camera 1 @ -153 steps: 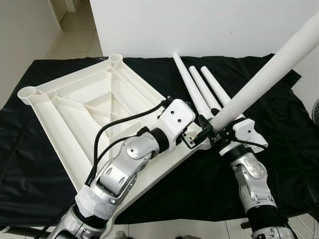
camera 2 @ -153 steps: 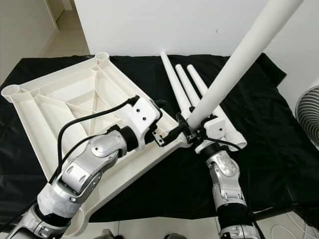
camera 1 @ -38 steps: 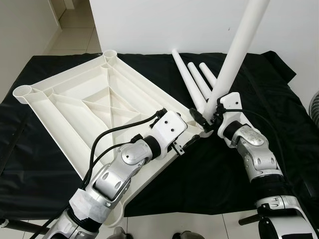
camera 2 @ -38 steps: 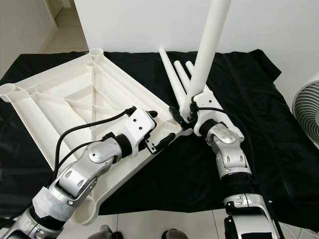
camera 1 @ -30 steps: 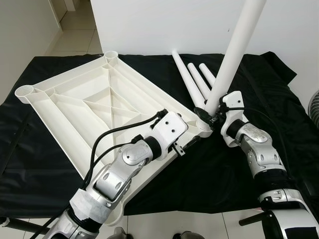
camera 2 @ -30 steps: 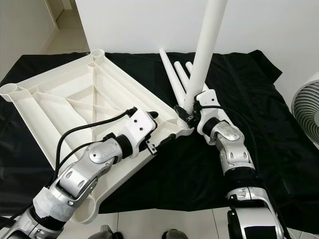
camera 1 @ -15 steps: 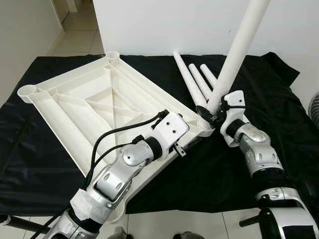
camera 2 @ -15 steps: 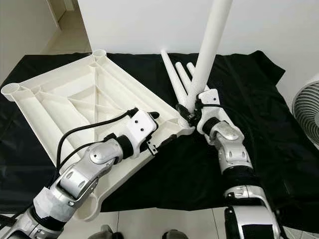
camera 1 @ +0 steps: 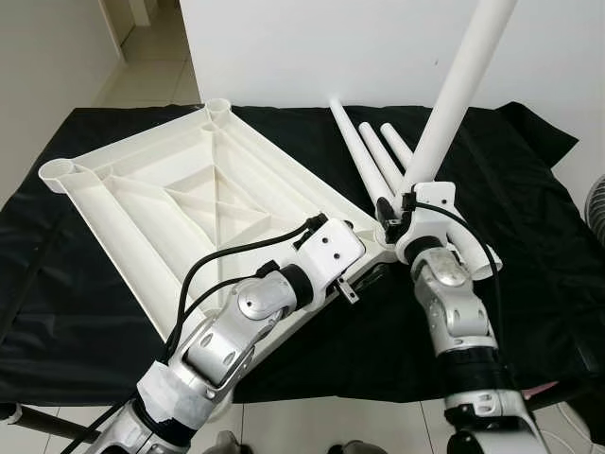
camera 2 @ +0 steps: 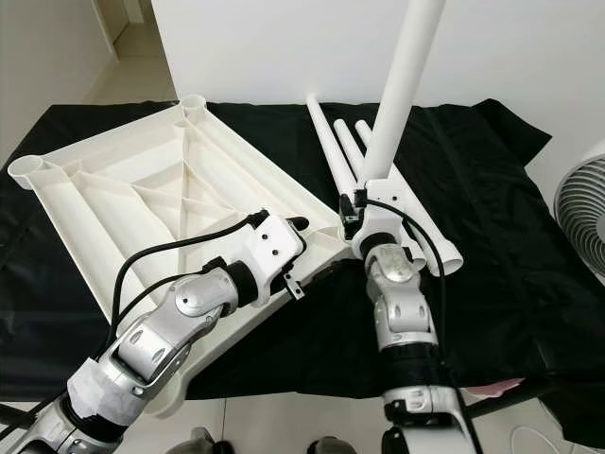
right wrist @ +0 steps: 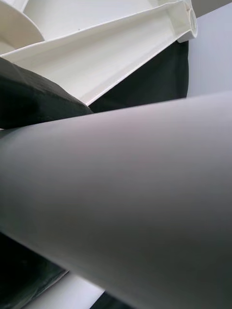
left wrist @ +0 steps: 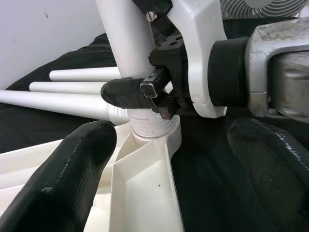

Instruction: Building children table

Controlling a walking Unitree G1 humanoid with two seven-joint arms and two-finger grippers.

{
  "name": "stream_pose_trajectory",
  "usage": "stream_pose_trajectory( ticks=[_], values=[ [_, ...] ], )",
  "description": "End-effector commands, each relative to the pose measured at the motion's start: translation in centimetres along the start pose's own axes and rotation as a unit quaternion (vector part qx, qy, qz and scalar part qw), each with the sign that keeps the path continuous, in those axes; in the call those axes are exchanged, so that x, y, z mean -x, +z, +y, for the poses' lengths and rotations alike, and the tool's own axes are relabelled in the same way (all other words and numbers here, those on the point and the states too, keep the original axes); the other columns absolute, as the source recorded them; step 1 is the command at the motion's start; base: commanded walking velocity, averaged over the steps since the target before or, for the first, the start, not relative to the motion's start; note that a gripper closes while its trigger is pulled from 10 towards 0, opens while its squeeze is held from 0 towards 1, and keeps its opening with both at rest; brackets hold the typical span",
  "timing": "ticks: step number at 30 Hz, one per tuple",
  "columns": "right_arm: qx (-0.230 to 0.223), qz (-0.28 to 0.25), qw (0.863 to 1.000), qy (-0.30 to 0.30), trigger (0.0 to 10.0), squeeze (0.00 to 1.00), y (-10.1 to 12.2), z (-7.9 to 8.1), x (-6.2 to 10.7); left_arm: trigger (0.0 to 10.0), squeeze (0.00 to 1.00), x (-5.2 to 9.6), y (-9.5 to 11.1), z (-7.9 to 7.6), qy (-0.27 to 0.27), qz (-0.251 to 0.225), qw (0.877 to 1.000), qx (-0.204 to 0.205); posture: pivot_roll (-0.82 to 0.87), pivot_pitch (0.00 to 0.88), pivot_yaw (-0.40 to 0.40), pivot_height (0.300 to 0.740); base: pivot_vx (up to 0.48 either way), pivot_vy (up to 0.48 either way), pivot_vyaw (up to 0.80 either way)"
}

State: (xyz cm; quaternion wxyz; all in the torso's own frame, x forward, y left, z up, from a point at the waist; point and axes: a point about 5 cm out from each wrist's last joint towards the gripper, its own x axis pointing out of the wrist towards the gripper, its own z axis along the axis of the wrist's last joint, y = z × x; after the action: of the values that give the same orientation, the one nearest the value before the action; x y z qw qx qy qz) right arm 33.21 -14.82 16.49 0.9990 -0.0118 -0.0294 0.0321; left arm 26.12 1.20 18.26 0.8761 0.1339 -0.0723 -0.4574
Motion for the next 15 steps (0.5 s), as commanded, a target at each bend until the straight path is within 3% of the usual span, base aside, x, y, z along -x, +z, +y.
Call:
stream_pose_trajectory(
  ticks=[1,12,13,14,15],
  values=[
    [-0.015,0.012,1.0,-0.004,10.0,0.0,-0.5,0.7,0.5,10.0,0.0,0.1,-0.2,-0.6,-0.044,-0.001,0.999,-0.001,-0.16,0.036,0.024,0.74,0.0,0.0,0.0],
    [-0.006,0.0,1.0,-0.023,10.0,0.0,0.0,1.6,2.9,10.0,0.0,0.4,-0.4,0.6,-0.029,0.005,1.0,-0.01,-0.16,0.042,0.021,0.74,0.0,0.0,0.0],
    [-0.002,-0.004,1.0,-0.019,10.0,0.48,0.0,1.7,3.1,10.0,0.0,0.5,-0.5,0.9,-0.026,0.007,1.0,-0.012,-0.16,0.046,0.021,0.74,0.0,0.0,0.0],
    [-0.002,-0.004,1.0,-0.019,10.0,0.48,0.0,1.7,3.1,10.0,0.0,0.5,-0.5,0.9,-0.026,0.007,1.0,-0.012,-0.16,0.046,0.021,0.74,0.0,0.0,0.0],
    [-0.003,-0.009,1.0,-0.02,10.0,1.0,-0.1,1.6,3.2,10.0,0.0,0.6,-0.5,1.2,-0.023,0.01,1.0,-0.016,-0.16,0.046,0.021,0.74,0.0,0.0,0.0]
  ],
)
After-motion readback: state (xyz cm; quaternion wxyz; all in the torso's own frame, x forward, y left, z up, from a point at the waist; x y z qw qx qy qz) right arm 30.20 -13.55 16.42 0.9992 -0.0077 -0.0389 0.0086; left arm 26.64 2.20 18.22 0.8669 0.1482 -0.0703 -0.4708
